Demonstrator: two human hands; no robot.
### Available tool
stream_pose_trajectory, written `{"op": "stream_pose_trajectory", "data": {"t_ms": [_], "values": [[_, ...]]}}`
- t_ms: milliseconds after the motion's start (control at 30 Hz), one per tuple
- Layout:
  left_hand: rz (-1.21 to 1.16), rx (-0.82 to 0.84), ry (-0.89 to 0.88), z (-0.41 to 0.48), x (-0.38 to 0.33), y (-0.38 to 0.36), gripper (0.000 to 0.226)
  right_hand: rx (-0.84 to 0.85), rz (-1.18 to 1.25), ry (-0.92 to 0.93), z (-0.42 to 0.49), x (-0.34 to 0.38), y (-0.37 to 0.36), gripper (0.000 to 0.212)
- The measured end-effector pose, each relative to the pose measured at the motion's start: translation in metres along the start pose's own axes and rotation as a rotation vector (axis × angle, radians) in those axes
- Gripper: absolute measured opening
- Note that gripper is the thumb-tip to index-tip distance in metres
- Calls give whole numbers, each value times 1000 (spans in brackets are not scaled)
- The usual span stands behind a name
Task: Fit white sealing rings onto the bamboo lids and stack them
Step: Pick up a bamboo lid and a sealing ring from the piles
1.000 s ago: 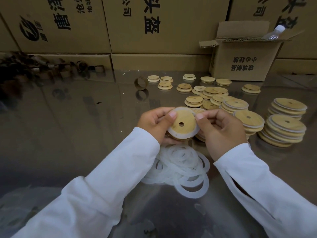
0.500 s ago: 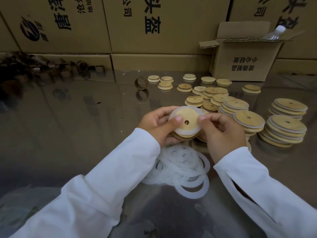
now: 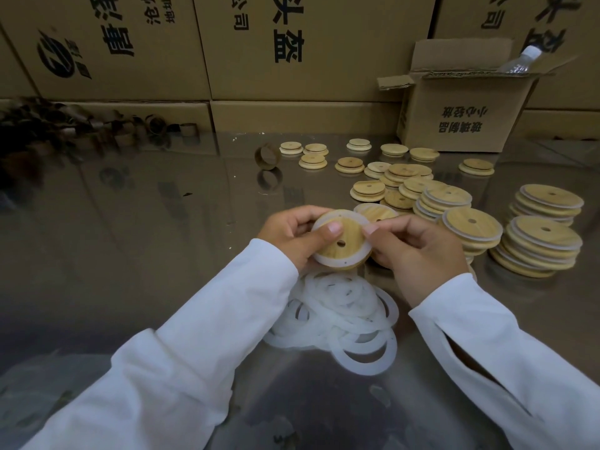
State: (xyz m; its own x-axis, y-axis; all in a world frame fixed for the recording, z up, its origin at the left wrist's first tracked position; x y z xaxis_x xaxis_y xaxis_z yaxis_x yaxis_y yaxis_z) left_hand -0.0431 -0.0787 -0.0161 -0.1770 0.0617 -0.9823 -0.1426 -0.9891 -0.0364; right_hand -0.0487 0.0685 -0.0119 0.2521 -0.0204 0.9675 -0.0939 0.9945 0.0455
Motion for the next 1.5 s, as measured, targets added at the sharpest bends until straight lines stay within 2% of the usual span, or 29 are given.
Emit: {"op": "stream_pose_trajectory", "data": {"t_ms": [300,533,700,800,1033,1500], "values": [[-40,7,21,-1,-2,3,11,31,-110,60,-3,8,0,9],[-121,-78,11,-1,-1,0,9,-56,-135,23,-6,1,0,9],[-101,-20,46,0,0,-1,13,-68,-209,50,-6,1,2,13],[12,-3,67,-1,1,-1,13,-27,-247,80,-6,2,0,15],[135,-15,-3,-3,-3,-2,11,-5,-307,89,-3,3,0,18],[32,-54,-7,-3,-5,-1,12,-8,-417,87,-1,8,0,14]]}}
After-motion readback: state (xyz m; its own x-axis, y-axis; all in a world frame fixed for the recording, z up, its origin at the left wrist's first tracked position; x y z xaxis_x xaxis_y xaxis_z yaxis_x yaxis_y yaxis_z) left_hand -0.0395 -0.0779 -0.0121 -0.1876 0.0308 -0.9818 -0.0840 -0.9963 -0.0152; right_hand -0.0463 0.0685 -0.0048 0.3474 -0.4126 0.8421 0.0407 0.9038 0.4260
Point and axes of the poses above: each hand's wrist, its own z-axis towards the middle knuckle, its own y-axis out of the back of the hand, x = y × z, the point moved 4 cm from there along z, towards the middle knuckle, and after that the axes turned 10 degrees about x, right-handed, at the moved point
